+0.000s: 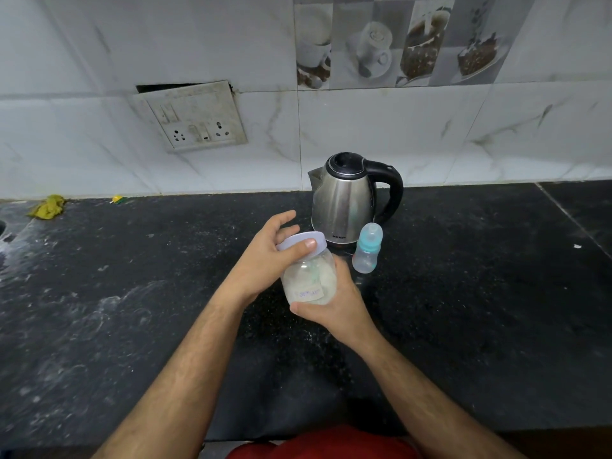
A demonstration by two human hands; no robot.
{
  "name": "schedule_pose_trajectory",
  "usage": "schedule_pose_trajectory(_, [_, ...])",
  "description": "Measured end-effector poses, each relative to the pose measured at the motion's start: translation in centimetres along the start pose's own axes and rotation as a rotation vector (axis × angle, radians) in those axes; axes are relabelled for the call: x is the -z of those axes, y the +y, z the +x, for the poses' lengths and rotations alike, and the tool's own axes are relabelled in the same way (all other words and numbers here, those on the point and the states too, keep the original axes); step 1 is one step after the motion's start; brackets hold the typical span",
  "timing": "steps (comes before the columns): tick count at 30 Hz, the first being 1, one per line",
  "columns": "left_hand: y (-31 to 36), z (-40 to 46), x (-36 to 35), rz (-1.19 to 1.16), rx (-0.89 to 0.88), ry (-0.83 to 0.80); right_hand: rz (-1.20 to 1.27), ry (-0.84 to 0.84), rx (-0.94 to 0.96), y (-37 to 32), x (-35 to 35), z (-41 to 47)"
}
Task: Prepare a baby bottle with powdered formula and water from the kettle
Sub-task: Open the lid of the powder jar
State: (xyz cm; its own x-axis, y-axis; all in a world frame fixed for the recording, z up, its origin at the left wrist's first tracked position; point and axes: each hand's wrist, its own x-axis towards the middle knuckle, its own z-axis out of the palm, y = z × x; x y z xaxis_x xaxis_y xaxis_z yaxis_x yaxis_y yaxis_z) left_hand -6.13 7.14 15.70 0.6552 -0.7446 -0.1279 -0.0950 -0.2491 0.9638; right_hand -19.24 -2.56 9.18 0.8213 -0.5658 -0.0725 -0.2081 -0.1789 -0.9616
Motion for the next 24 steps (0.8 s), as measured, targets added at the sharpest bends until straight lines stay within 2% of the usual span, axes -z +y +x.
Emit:
schedule_pose_trajectory(7, [-0.7,-0.3,1.6,-0.016,-0.024,0.111,0.01,0.042,-0.004,0.5,0.4,0.6])
schedule_pose_trajectory(16, [0.0,-0.1,0.2,-0.009,-0.008,0.011,-0.023,-0.011,0.03,0.0,-0.5,0.1])
schedule_pose_trajectory(20, [0.0,-0.2,1.0,-0.052,0.01,0.046,-0.033,0.028,0.027,0.3,0.0,0.6])
schedule_pose_trajectory(24, [-0.2,-0.2,1.9,0.004,-0.006,0.151,-0.042,0.055,0.029,0.6,0.4,0.9])
